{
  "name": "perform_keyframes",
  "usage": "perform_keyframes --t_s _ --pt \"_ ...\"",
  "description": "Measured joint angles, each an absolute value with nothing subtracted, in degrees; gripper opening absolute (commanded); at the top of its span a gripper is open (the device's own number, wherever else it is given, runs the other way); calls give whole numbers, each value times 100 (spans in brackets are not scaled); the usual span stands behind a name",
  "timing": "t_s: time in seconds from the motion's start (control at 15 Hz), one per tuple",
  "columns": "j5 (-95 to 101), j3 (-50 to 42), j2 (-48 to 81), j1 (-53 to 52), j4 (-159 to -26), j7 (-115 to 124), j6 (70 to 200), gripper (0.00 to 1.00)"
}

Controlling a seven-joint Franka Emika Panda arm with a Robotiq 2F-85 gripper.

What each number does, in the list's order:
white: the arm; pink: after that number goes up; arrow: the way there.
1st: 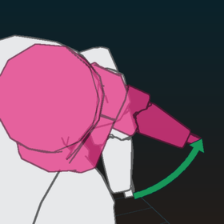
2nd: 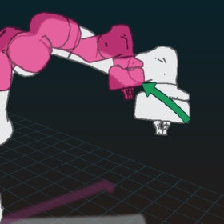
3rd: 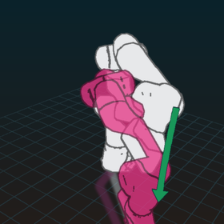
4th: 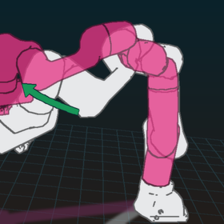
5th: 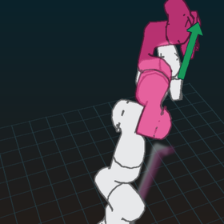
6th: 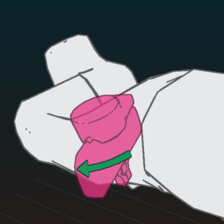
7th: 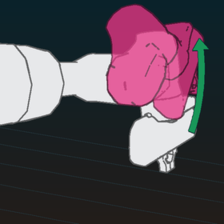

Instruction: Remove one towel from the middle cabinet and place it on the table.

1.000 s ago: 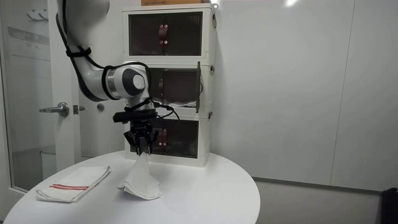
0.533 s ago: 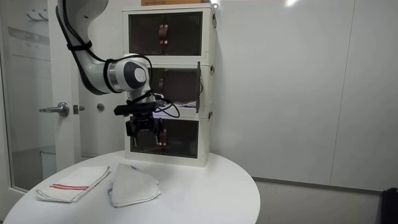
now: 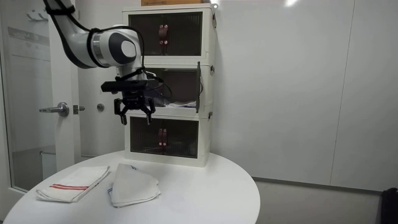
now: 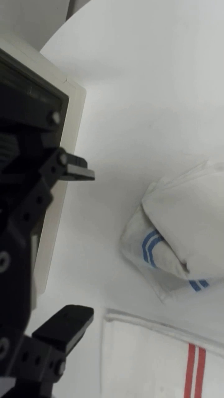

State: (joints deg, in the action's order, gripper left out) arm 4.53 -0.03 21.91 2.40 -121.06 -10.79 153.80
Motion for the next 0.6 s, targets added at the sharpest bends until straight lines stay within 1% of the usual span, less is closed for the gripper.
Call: perform_keyframes --t_s 0.13,0.27,0.6 --pt "-46 394 1719 473 -12565 -1605 15380 100" --pt "-368 595 1237 568 -13007 -1995 15379 100" --pt "-654 582 18 553 -13977 -2690 15168 100"
